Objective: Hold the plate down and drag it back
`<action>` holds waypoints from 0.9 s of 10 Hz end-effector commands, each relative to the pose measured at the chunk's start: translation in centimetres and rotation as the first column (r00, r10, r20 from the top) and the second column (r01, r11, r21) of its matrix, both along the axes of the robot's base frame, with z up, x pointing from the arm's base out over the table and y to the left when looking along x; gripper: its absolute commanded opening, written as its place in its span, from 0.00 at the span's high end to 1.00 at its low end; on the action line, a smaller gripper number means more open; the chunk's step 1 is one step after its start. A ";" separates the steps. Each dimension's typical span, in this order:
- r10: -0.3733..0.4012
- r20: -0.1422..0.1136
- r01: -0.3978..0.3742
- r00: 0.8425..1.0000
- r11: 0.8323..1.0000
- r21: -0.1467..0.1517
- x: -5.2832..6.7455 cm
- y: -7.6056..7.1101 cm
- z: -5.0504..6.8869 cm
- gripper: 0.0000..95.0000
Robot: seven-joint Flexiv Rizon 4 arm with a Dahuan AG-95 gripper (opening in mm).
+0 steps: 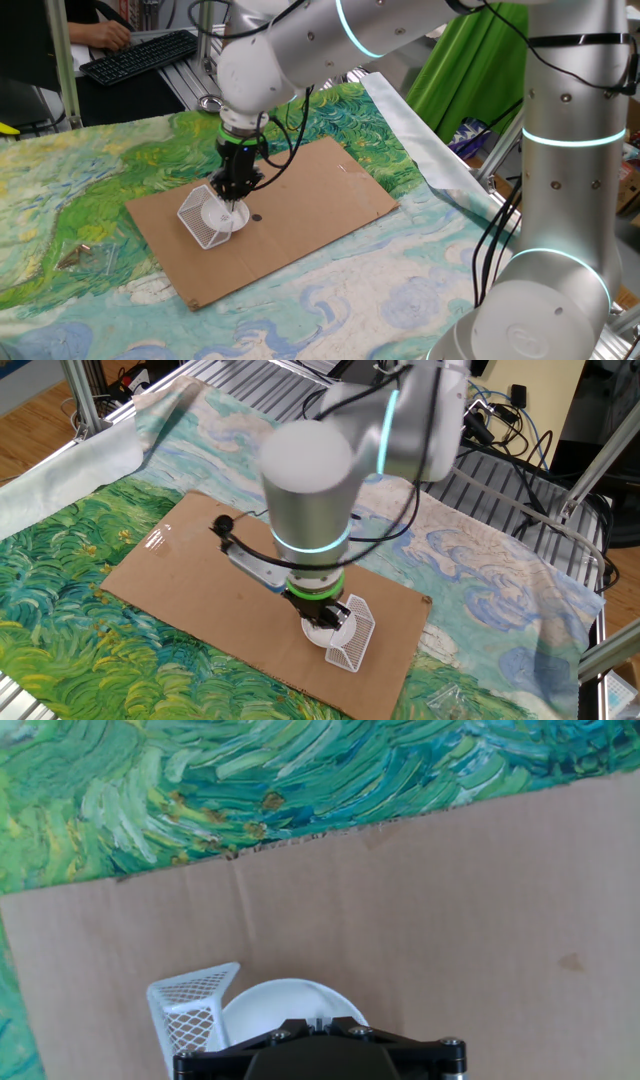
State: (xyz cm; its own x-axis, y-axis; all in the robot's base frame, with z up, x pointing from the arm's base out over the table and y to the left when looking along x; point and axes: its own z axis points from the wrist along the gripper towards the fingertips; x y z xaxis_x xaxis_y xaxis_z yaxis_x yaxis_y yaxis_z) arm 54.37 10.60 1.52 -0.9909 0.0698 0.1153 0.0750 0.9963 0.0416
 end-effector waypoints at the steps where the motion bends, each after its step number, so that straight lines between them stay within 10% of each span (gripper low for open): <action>1: 0.014 0.001 -0.014 1.000 1.000 -0.025 -0.1 -0.3 0.0 1.00; 9: 0.030 -0.002 -0.030 1.000 0.998 -0.054 -0.1 -1.9 0.2 1.00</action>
